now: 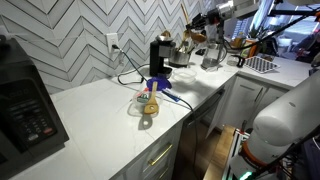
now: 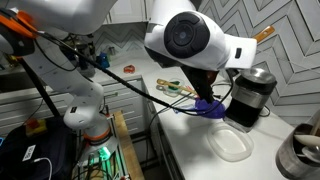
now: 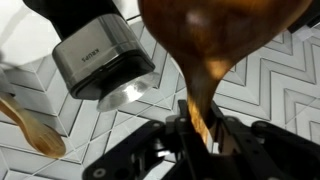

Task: Pick up the wooden spoon from the clear lunch box on the right and put it in the clear lunch box on the left

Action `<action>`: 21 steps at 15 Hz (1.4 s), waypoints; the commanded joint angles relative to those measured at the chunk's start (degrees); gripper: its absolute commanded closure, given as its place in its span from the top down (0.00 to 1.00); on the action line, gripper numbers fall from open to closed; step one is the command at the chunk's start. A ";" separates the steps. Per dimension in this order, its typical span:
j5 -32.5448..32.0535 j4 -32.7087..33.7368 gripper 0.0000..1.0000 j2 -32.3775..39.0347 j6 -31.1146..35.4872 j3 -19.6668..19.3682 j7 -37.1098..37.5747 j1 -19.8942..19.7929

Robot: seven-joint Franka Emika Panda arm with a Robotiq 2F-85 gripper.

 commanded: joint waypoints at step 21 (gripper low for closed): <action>-3.72 -10.73 0.22 -13.89 -13.08 3.88 -14.46 5.18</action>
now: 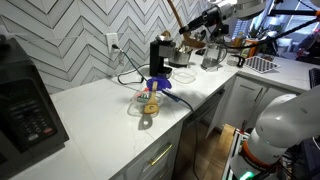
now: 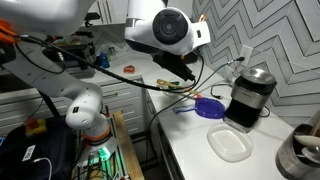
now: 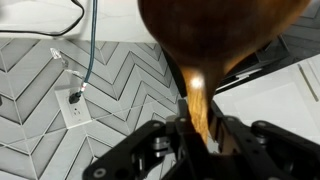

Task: Pick up the wooden spoon from the clear lunch box on the right and put it in the clear lunch box on the left

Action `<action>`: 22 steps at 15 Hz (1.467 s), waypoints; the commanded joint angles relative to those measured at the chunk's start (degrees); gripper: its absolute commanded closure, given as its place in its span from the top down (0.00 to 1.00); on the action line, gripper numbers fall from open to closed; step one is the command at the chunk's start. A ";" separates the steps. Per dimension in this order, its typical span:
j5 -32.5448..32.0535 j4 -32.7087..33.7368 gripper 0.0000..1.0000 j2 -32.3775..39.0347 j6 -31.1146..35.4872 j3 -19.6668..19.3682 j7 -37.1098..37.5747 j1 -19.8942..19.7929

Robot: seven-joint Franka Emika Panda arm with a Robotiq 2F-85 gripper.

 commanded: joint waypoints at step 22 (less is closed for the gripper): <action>-9.16 -15.91 0.22 0.34 36.25 17.26 -15.35 22.79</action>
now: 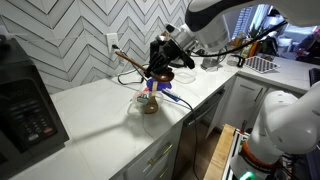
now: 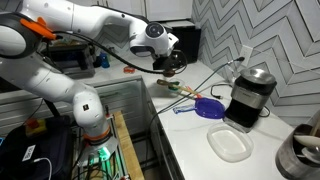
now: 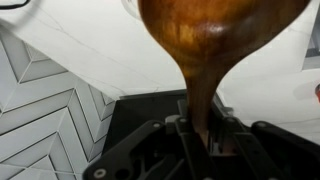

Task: Pick up the wooden spoon from the clear lunch box on the right and put it in the clear lunch box on the left

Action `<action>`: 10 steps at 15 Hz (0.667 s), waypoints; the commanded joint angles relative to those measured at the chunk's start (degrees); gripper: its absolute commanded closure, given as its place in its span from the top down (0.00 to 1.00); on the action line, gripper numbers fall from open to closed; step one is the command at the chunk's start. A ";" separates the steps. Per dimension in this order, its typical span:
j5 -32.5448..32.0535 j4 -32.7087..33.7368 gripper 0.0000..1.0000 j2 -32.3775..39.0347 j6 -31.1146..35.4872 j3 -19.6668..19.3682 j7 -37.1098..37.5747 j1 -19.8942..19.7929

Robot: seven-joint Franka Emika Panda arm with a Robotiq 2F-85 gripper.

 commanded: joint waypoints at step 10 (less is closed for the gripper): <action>6.32 0.33 0.06 5.75 17.92 2.65 0.45 7.62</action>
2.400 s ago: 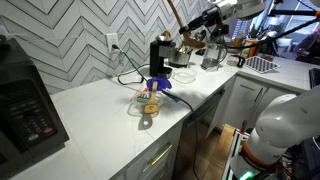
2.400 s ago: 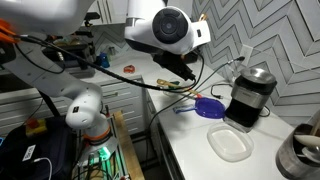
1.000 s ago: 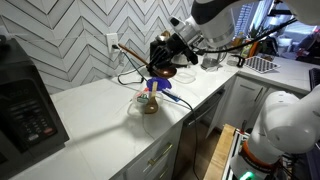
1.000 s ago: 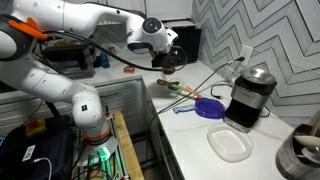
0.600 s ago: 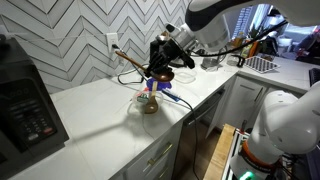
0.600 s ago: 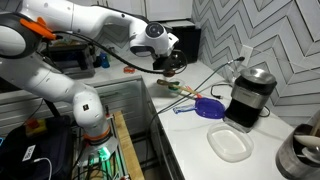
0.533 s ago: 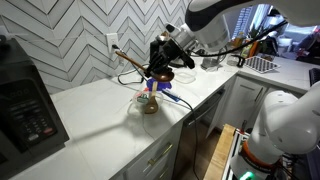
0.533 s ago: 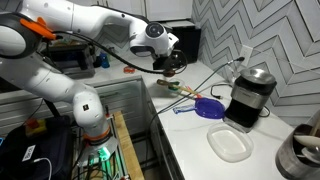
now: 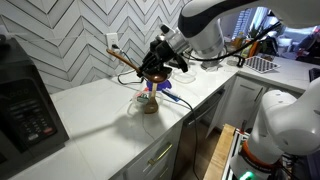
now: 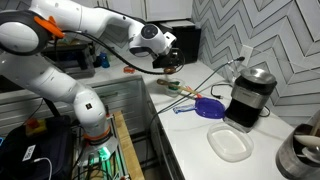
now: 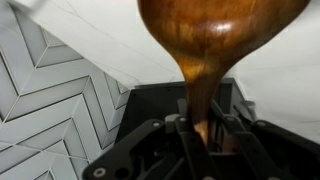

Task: Pick up the wooden spoon from the clear lunch box on the right and put it in the clear lunch box on the left

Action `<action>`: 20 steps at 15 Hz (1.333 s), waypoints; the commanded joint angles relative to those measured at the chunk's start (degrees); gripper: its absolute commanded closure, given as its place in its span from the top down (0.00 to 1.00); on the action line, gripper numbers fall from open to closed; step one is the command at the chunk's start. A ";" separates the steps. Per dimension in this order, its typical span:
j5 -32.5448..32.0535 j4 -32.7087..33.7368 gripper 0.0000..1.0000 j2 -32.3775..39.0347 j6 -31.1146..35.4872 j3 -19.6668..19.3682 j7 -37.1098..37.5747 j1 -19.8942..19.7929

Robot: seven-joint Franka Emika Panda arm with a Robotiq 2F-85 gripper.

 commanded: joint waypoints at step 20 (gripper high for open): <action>32.42 14.81 0.06 27.76 2.02 -4.70 -27.45 6.63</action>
